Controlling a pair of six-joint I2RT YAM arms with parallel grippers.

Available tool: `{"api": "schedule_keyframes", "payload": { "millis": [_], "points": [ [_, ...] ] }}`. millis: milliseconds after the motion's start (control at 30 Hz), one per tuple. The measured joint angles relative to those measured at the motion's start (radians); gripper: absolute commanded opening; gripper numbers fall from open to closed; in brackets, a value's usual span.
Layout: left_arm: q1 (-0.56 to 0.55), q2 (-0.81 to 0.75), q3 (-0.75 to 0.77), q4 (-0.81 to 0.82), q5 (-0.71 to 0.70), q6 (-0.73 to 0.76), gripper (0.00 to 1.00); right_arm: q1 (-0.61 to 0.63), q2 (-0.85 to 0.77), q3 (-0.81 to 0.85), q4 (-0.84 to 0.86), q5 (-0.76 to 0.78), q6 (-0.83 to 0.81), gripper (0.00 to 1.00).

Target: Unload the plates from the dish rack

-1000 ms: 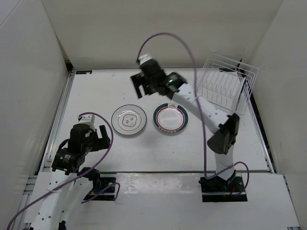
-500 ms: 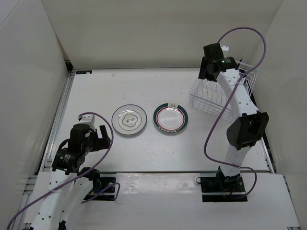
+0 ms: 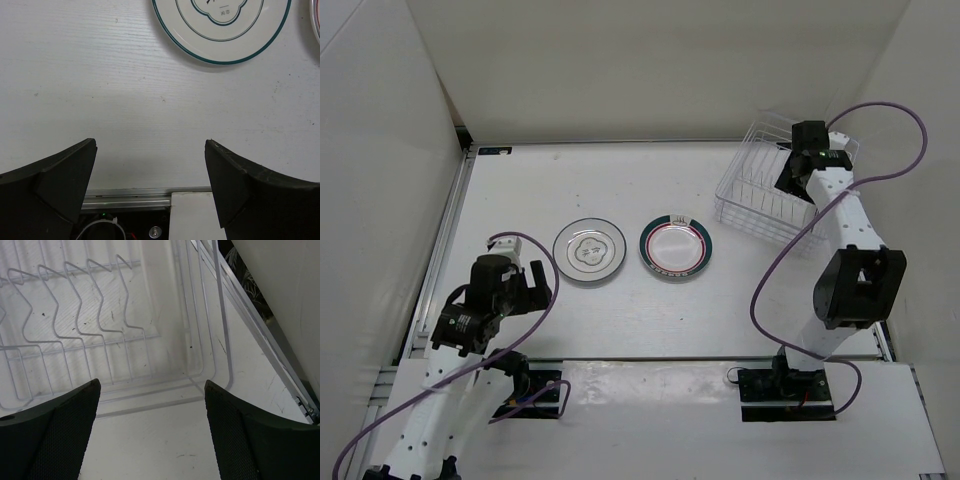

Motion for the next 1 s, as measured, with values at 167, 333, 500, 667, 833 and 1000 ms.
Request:
{"api": "schedule_keyframes", "payload": {
  "millis": [167, 333, 500, 667, 833, 1000],
  "points": [
    [0.000, 0.022, 0.000, 0.000, 0.000, 0.000, 1.00, -0.055, -0.040, -0.055, 0.048, -0.028, 0.001, 0.85],
    [0.000, 0.034, 0.000, 0.000, 0.000, 0.000, 1.00, -0.114, -0.001, 0.008, 0.061, -0.076, 0.000, 0.75],
    [0.000, 0.035, 0.000, 0.001, 0.000, 0.000, 1.00, -0.154, 0.082, 0.082, 0.090, -0.132, 0.002, 0.59],
    [0.000, 0.042, 0.000, 0.001, 0.000, 0.000, 1.00, -0.169, 0.136, 0.090, 0.095, -0.195, 0.004, 0.38],
    [0.000, 0.053, 0.000, 0.001, 0.000, 0.000, 1.00, -0.179, 0.144, 0.104, 0.091, -0.238, -0.025, 0.14],
    [0.000, 0.053, 0.000, 0.001, 0.000, 0.000, 1.00, -0.157, 0.141, 0.126, 0.123, -0.325, -0.003, 0.00]
  ]
}}
